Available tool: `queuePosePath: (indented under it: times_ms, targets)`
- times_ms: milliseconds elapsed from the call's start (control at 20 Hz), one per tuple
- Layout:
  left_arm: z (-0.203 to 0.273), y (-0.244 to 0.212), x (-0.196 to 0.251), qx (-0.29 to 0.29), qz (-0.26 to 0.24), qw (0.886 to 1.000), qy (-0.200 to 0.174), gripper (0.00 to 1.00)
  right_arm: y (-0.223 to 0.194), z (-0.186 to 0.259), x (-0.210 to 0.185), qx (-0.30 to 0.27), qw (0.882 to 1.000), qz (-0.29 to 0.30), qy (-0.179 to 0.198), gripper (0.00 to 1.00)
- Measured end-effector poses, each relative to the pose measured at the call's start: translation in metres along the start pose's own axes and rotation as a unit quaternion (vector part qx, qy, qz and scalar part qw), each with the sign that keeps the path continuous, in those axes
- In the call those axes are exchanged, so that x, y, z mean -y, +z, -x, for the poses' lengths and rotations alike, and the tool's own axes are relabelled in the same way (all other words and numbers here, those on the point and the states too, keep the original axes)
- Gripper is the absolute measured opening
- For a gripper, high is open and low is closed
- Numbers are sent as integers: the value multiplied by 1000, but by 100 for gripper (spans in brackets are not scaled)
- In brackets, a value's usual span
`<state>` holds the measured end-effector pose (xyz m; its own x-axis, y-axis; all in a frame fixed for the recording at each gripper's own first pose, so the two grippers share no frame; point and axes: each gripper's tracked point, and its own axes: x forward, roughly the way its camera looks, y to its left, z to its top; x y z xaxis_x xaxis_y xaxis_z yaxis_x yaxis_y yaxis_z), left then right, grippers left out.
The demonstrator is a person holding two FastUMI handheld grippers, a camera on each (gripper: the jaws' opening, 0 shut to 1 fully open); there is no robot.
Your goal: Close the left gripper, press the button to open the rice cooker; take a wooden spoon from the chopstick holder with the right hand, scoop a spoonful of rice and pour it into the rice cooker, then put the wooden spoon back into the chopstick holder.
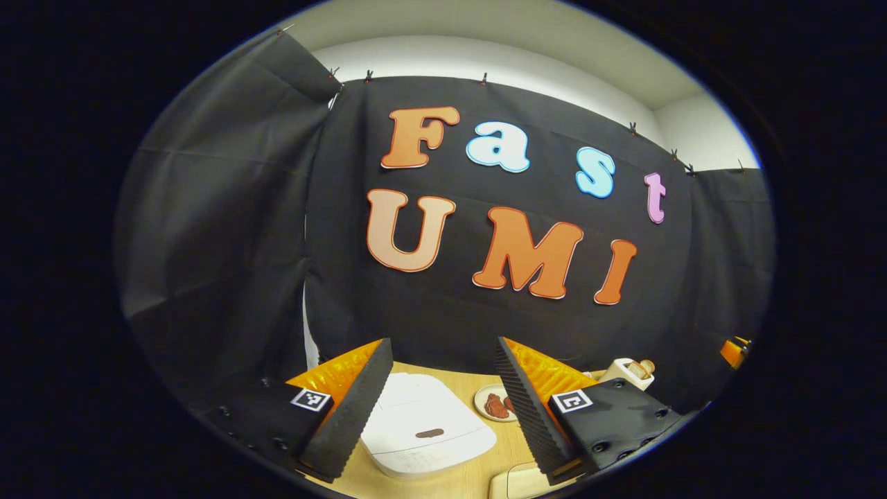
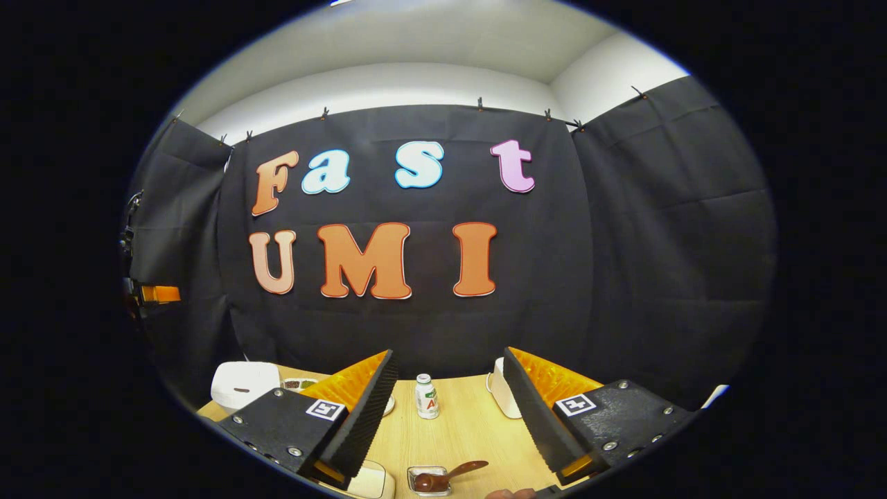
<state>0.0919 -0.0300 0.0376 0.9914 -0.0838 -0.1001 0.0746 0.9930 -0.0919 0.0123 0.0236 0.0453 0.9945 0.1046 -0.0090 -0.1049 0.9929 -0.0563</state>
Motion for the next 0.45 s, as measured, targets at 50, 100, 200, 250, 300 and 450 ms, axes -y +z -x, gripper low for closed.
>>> queuePosePath:
  times_ms: [50, 100, 200, 250, 300, 450]
  targets:
    - [-2, 4, 5, 2, -5, 1000, -6, 100, -1, 2, -2, -1, 1000, -3, -1, 95]
    - [-3, 6, 10, 4, -7, 1000, -11, 100, -2, 4, -1, -3, 1000, -5, -2, 95]
    - [-6, 12, 21, 5, -1, 1000, -26, 100, 0, 7, 5, -5, 1000, 1, -9, 95]
    - [-7, 12, 27, 4, 6, 999, -36, 100, 2, 7, 8, -4, 1000, 6, -14, 95]
    - [-6, 14, 31, 6, 9, 999, -40, 100, 4, 7, 11, -3, 1000, 7, -17, 95]
    - [-2, 22, 27, 17, -24, 999, -26, 100, 13, 3, 5, 2, 1000, -6, -8, 95]
